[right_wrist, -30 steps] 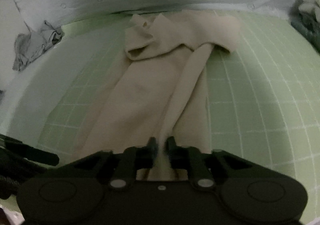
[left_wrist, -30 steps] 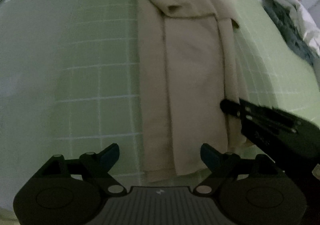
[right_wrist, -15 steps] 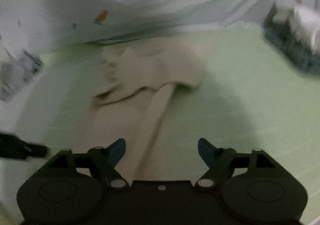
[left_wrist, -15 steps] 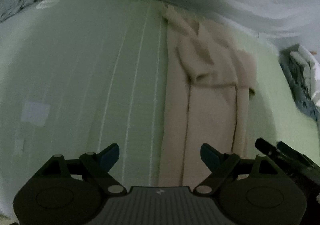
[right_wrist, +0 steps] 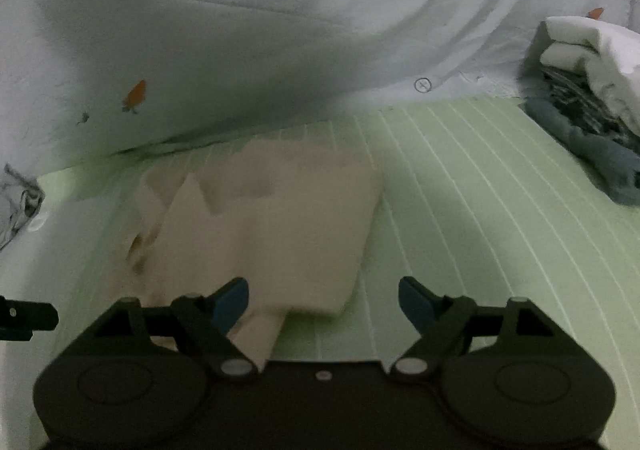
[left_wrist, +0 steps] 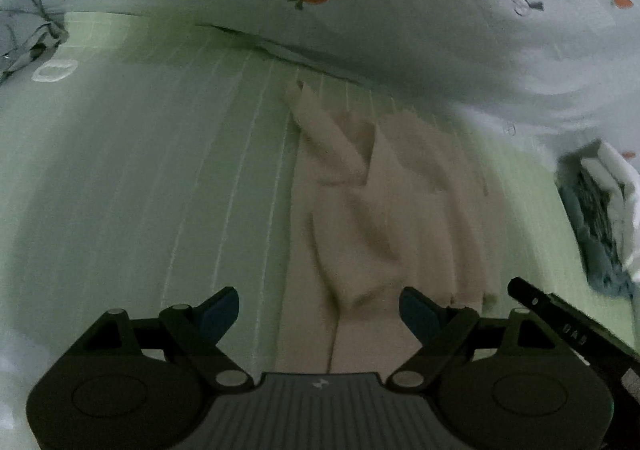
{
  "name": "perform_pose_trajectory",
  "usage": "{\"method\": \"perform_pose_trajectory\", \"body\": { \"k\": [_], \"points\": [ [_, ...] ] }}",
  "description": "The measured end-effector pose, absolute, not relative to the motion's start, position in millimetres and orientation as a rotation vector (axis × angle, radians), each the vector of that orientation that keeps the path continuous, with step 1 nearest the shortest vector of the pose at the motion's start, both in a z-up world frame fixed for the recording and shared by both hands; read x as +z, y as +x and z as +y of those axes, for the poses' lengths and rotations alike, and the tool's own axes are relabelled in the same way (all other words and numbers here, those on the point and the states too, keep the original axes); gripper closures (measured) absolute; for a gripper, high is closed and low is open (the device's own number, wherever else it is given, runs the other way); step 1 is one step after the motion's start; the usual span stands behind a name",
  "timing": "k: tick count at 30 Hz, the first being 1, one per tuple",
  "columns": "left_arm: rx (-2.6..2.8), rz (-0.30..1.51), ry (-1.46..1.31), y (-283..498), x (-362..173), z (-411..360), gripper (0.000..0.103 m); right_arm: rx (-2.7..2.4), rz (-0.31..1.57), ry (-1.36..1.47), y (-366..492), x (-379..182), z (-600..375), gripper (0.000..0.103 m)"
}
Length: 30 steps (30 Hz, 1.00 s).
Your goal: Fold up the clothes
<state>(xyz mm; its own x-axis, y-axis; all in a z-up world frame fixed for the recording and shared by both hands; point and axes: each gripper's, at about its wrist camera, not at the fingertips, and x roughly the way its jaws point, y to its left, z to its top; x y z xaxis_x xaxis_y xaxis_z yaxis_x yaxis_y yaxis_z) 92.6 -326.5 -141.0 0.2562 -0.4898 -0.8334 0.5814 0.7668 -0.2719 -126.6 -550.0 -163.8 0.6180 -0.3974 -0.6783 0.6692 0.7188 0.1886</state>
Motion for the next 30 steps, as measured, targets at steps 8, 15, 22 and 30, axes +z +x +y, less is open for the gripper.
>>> {"method": "perform_pose_trajectory", "body": {
  "k": [8, 15, 22, 30],
  "points": [
    [-0.732, 1.143, 0.159, 135, -167, -372, 0.016, -0.606, 0.676, 0.505, -94, -191, -590, 0.037],
    [-0.727, 1.182, 0.173, 143, -191, -387, 0.084, -0.569, 0.679, 0.4, -80, -194, -586, 0.072],
    [-0.748, 1.13, 0.118, 142, -173, -369, 0.089, -0.581, 0.632, 0.29, -80, -175, -570, 0.093],
    [-0.799, 1.093, 0.095, 139, -141, -368, 0.089, -0.586, 0.528, 0.265, -76, -135, -574, 0.097]
  ]
}}
